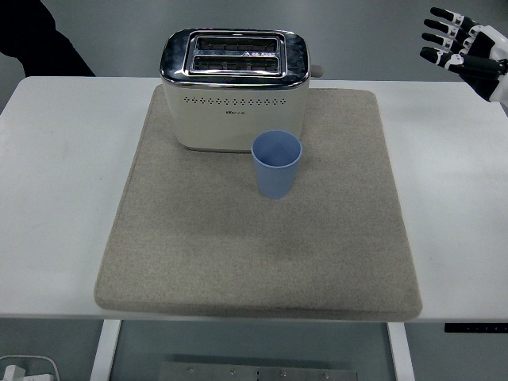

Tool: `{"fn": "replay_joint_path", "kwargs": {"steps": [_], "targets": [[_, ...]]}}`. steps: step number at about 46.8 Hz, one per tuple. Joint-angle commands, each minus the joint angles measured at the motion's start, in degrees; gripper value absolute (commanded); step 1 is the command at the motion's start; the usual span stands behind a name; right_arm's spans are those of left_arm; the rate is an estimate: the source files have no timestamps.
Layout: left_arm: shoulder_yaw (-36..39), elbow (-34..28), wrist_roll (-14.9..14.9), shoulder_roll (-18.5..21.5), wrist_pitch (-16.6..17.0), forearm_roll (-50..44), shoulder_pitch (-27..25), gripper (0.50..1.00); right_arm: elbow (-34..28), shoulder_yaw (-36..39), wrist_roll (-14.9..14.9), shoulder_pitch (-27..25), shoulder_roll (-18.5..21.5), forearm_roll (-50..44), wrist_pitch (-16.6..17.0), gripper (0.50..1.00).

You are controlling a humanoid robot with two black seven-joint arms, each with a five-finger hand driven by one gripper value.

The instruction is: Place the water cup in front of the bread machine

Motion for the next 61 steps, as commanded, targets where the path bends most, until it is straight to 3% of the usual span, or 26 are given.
{"fn": "replay_joint_path", "kwargs": {"steps": [1, 7, 17, 25, 32, 39, 61], "targets": [[0.0, 0.0, 0.0, 0.0, 0.0, 0.0, 0.0, 1.000, 0.1, 0.5, 0.5, -0.2, 0.4, 0.0, -0.8, 0.932], [0.0, 0.0, 0.0, 0.0, 0.0, 0.0, 0.0, 1.000, 0.5, 0.9, 2.5, -0.7, 2.5, 0.0, -4.3, 0.932], [0.0, 0.0, 0.0, 0.0, 0.0, 0.0, 0.0, 1.000, -0.1, 0.9, 2.1, 0.2, 8.2, -0.3, -10.0, 0.932], [0.0, 0.0, 0.0, 0.0, 0.0, 0.0, 0.0, 1.000, -2.2, 0.8, -1.0, 2.0, 12.5, -0.6, -13.9, 0.932], [0.0, 0.0, 0.0, 0.0, 0.0, 0.0, 0.0, 1.000, -3.1, 0.7, -1.4, 2.9, 15.2, -0.8, -16.9, 0.932], [0.0, 0.0, 0.0, 0.0, 0.0, 0.0, 0.0, 1.000, -5.6, 0.6, -1.4, 4.7, 17.9, -2.3, -17.0, 0.932], [0.0, 0.0, 0.0, 0.0, 0.0, 0.0, 0.0, 1.000, -10.3, 0.9, -1.2, 8.1, 19.3, -1.9, -17.6, 0.932]]}}
